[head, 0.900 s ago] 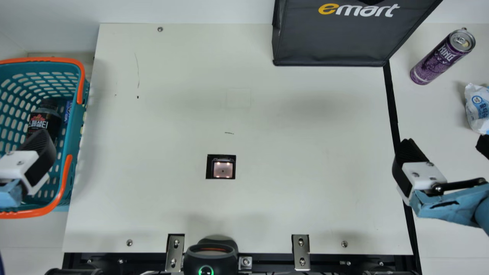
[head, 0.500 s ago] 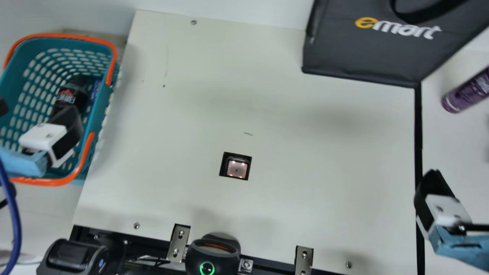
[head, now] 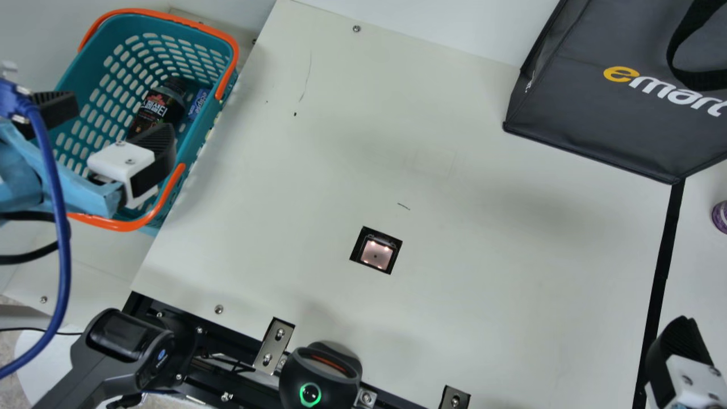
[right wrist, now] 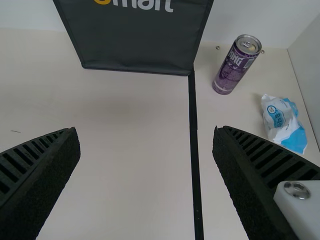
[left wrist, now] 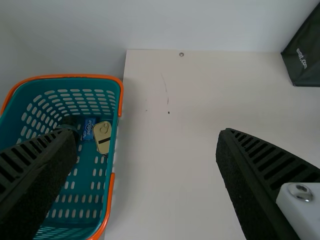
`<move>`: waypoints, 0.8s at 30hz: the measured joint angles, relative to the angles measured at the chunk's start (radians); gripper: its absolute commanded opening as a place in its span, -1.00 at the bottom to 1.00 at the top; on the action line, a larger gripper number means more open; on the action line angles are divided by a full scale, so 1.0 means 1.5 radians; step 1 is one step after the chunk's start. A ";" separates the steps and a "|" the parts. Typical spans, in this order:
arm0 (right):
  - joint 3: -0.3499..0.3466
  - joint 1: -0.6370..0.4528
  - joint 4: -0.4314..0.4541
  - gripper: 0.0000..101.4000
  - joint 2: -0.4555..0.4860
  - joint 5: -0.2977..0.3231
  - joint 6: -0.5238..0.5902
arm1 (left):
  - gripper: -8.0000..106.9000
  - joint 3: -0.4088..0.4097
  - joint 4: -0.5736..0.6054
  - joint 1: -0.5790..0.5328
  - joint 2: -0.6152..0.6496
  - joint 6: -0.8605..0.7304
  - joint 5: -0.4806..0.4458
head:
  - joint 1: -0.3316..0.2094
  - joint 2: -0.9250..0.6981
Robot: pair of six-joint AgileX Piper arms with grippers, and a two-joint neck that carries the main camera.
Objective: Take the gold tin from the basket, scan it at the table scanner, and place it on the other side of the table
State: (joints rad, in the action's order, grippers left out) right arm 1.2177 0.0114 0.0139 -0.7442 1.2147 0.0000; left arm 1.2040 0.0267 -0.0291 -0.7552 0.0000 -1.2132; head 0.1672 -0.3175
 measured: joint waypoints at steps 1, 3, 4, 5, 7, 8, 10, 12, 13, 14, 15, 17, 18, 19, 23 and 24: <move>0.000 0.000 0.000 0.87 0.000 0.000 0.000 | 0.71 0.000 0.000 0.000 0.000 0.000 0.000 | 0.000 0.000; 0.000 0.000 0.000 0.87 0.000 0.000 0.000 | 0.71 0.000 0.000 0.000 0.000 0.000 0.001 | 0.000 0.000; 0.000 0.000 0.000 0.87 0.000 0.000 0.000 | 0.71 0.000 -0.001 0.001 -0.001 0.000 0.001 | 0.000 -0.001; 0.000 0.000 0.000 0.87 0.000 0.000 0.000 | 0.71 0.000 -0.003 0.005 -0.003 0.005 0.001 | 0.000 0.000; 0.000 0.000 0.000 0.87 0.000 0.000 0.000 | 0.71 0.000 -0.012 0.018 -0.009 0.016 0.007 | 0.000 0.000; 0.000 0.000 0.000 0.87 0.000 0.000 0.000 | 0.71 0.000 -0.018 0.024 -0.012 0.022 0.009 | 0.000 0.000; 0.000 0.000 0.000 0.87 0.000 0.000 0.000 | 0.71 0.000 -0.024 0.043 -0.021 0.039 0.018 | 0.000 -0.001; 0.000 0.000 0.000 0.87 0.000 0.000 0.000 | 0.71 -0.001 -0.036 0.067 -0.029 0.058 0.022 | 0.000 0.000; 0.000 0.000 0.000 0.87 0.000 0.000 0.000 | 0.71 -0.001 -0.041 0.079 -0.033 0.068 0.025 | 0.000 0.000; 0.000 0.000 0.000 0.87 0.000 0.000 0.000 | 0.71 -0.001 -0.044 0.089 -0.037 0.076 0.027 | 0.000 0.000; 0.000 0.000 0.000 0.87 0.000 0.000 0.000 | 0.71 -0.001 -0.048 0.102 -0.043 0.085 0.032 | 0.000 0.000; 0.000 0.000 0.000 0.87 0.000 0.000 0.000 | 0.71 -0.001 -0.053 0.126 -0.053 0.099 0.038 | 0.000 0.000; 0.000 0.000 0.000 0.87 0.000 0.000 0.000 | 0.71 -0.003 -0.054 0.140 -0.059 0.105 0.042 | 0.000 0.000; 0.000 0.000 0.000 0.87 0.000 -0.001 0.000 | 0.71 -0.003 -0.054 0.154 -0.064 0.111 0.046 | 0.000 0.000; 0.000 0.000 0.000 0.87 0.000 -0.001 0.000 | 0.71 -0.007 -0.046 0.210 -0.084 0.105 0.065 | 0.000 0.000; 0.000 0.000 0.000 0.87 0.000 -0.001 0.000 | 0.71 -0.008 -0.043 0.221 -0.089 0.098 0.069 | 0.000 0.000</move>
State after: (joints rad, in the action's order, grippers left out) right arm 1.2177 0.0114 0.0139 -0.7442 1.2134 0.0000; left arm 1.1918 -0.0371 0.3018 -0.8887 0.1468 -1.1089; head 0.1672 -0.3175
